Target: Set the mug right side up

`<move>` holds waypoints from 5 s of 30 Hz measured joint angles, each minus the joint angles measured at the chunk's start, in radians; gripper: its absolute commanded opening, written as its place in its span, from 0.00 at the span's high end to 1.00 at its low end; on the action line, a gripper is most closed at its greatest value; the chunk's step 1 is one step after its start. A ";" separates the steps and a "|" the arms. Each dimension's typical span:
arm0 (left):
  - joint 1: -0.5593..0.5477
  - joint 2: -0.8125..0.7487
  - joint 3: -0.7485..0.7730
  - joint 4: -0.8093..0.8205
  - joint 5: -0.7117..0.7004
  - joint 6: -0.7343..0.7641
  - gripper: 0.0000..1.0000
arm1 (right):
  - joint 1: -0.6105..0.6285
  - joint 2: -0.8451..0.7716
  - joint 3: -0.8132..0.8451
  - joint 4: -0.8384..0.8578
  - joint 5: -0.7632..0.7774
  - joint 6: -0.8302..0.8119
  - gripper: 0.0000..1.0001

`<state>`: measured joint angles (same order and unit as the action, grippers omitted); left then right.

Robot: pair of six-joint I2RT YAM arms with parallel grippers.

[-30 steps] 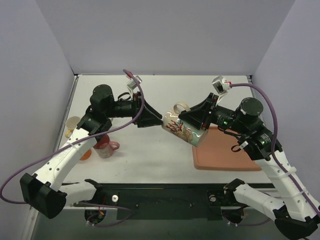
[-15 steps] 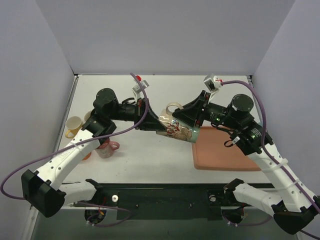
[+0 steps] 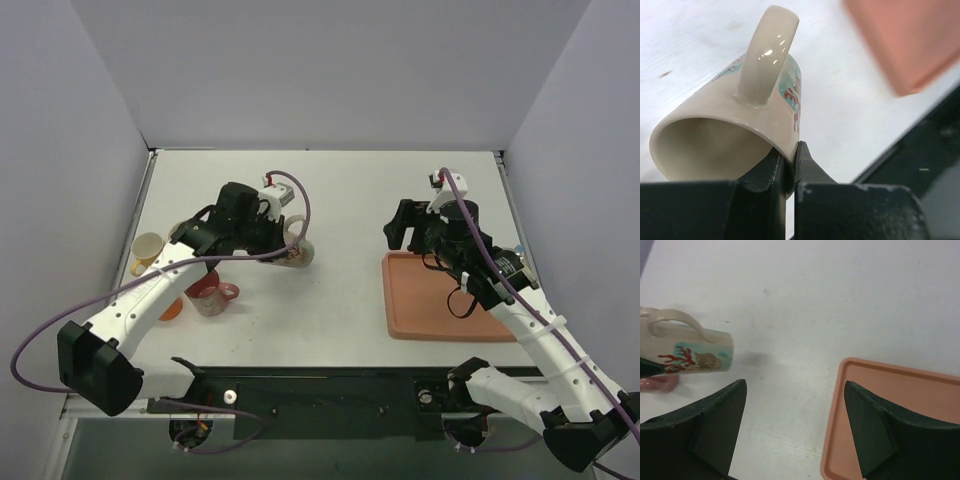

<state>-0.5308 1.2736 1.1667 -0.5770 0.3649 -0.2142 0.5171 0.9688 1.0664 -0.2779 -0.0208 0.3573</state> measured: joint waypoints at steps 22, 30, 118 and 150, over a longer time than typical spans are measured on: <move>0.063 0.349 0.145 -0.240 -0.495 0.474 0.91 | -0.366 0.002 0.043 -0.380 0.385 0.237 0.00; 0.076 0.371 0.190 -0.261 -0.486 0.509 0.51 | -0.735 0.015 0.082 -0.501 0.375 0.299 0.00; 0.083 0.085 0.248 -0.332 -0.280 0.541 0.48 | -0.618 0.833 0.314 -0.683 -0.075 -0.117 1.00; 0.073 0.101 0.295 -0.343 -0.062 0.505 0.47 | -0.491 0.217 -0.001 -0.307 -0.338 -0.237 1.00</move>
<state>-0.4576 1.3746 1.4616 -0.9195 0.3027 0.2913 0.0265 1.1858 1.0653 -0.5854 -0.3584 0.1200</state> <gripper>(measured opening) 0.523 0.184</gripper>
